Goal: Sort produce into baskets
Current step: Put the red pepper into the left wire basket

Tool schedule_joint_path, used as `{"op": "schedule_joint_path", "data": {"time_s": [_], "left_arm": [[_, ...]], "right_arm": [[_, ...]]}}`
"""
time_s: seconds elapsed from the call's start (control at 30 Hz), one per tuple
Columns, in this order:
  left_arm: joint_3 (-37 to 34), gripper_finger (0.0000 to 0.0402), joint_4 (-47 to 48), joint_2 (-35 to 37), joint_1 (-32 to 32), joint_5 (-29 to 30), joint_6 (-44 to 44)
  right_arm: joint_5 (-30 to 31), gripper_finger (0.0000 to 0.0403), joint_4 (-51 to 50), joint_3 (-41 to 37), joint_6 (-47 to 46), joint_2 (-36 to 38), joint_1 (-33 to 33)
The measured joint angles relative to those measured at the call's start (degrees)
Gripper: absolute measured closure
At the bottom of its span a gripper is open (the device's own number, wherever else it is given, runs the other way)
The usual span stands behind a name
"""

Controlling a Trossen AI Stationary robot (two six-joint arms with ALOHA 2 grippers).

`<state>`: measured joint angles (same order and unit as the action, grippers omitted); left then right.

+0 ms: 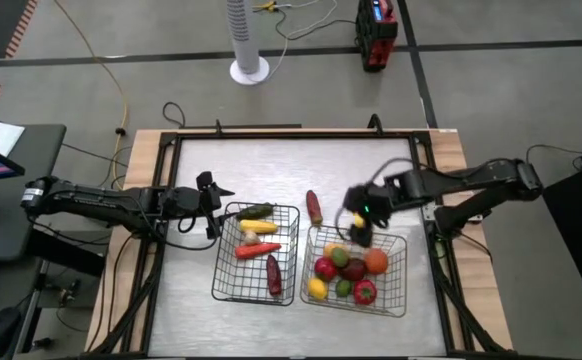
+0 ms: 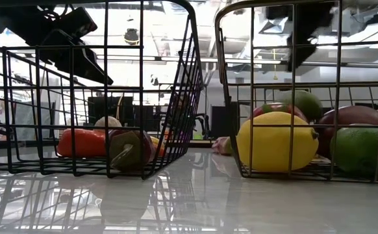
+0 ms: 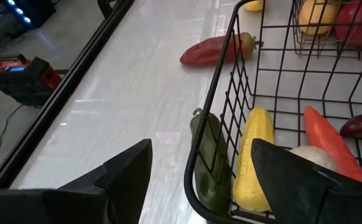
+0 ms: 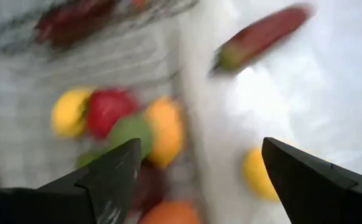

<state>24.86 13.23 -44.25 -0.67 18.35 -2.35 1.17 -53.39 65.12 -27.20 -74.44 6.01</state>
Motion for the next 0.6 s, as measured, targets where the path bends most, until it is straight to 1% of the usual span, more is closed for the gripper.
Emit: {"op": "schedule_joint_path", "data": {"time_s": [0.07, 0.2, 0.33, 0.37, 0.43, 0.5, 0.6], "left_arm": [[0.0, 0.0139, 0.0, 0.0, 0.0, 0.0, 0.0], [0.0, 0.0139, 0.1, 0.0, 0.0, 0.0, 0.0], [0.0, 0.0139, 0.4, 0.0, 0.0, 0.0, 0.0], [0.0, 0.0139, 0.9, 0.0, 0.0, -0.7, -0.8], [0.2, 0.0139, 4.6, 1.3, 0.2, -5.4, -7.2], [0.2, 0.0139, 7.7, 2.0, 0.1, -8.9, -11.3], [0.2, 0.0139, 8.6, 2.0, 0.1, -10.1, -13.1]], "right_arm": [[1.0, 0.0046, 2.2, 0.0, 1.9, -0.7, -3.9], [1.0, 0.0053, 8.2, 0.0, 5.3, -2.8, -11.4], [0.9, 0.0057, 11.9, 0.0, 9.5, -7.9, -17.7], [0.9, 0.0057, 12.7, 0.1, 10.2, -9.7, -19.0], [0.7, 0.0057, 13.0, 1.2, 11.0, -13.2, -21.1], [0.7, 0.0058, 12.9, 3.3, 11.9, -16.9, -22.3], [0.7, 0.0058, 12.3, 6.9, 13.6, -21.5, -22.9]]}}
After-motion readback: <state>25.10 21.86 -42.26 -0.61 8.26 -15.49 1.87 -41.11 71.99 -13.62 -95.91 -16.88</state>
